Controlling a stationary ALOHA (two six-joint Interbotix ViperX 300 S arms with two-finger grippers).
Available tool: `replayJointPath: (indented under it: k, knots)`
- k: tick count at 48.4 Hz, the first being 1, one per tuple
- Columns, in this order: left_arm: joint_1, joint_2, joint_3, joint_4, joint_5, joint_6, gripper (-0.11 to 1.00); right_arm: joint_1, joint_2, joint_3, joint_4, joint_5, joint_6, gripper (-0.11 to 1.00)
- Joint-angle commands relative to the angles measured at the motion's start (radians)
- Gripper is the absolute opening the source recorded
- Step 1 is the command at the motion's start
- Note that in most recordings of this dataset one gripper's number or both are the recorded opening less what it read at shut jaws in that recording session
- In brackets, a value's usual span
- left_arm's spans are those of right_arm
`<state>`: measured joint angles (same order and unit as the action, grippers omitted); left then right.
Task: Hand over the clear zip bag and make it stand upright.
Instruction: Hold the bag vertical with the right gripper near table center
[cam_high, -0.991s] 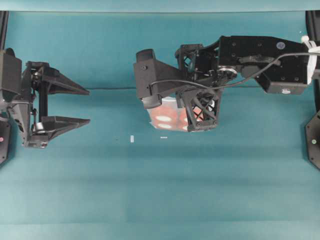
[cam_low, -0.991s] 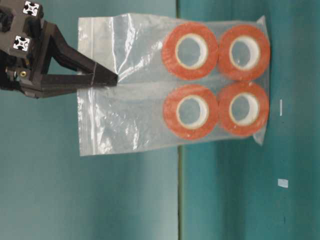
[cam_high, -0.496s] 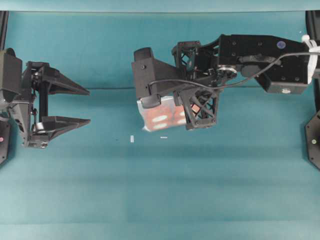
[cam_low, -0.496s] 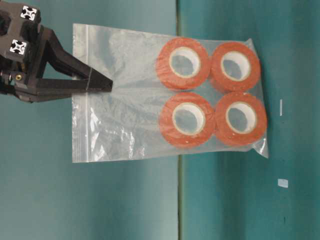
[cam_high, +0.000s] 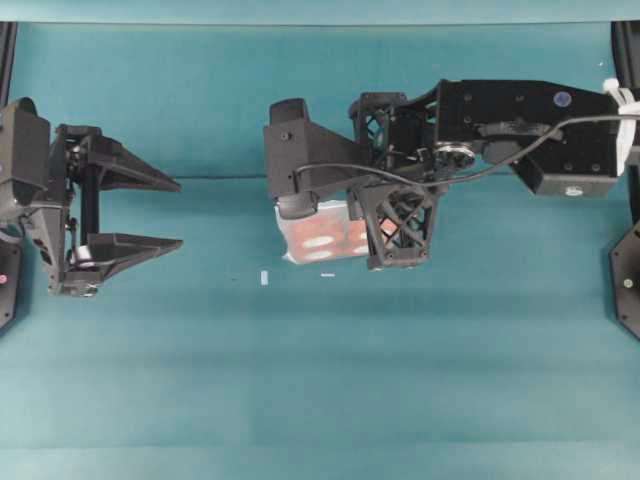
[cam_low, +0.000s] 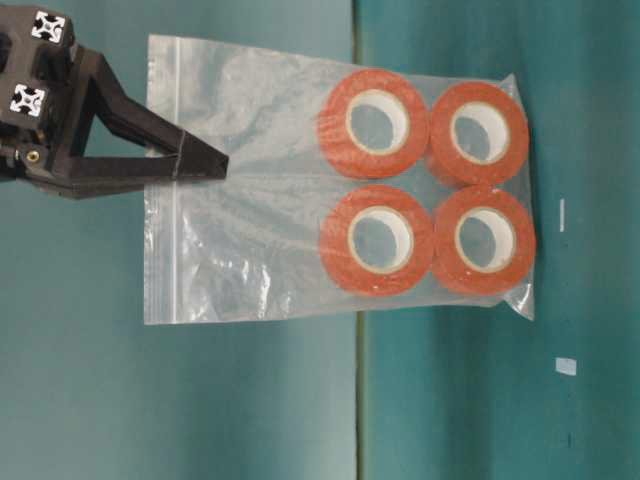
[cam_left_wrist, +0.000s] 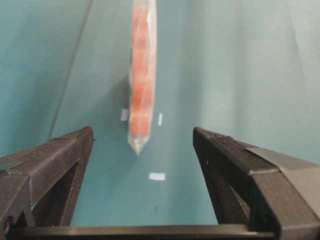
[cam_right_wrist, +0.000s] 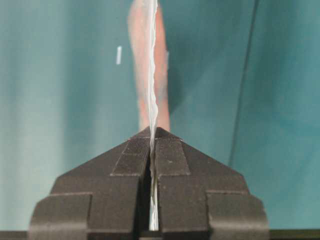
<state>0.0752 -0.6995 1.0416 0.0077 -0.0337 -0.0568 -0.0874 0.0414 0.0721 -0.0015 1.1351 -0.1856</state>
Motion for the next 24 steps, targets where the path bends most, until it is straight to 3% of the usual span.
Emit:
replayJointPath:
  k: [1, 24]
  knots:
    - [0.002, 0.0, -0.02, 0.002, -0.009, 0.002, 0.89, 0.008, -0.017, -0.028, 0.003, -0.002, 0.023, 0.0]
    - [0.002, 0.0, -0.02, 0.002, -0.011, 0.003, 0.89, 0.031, -0.005, -0.049, 0.006, -0.005, 0.046, 0.0]
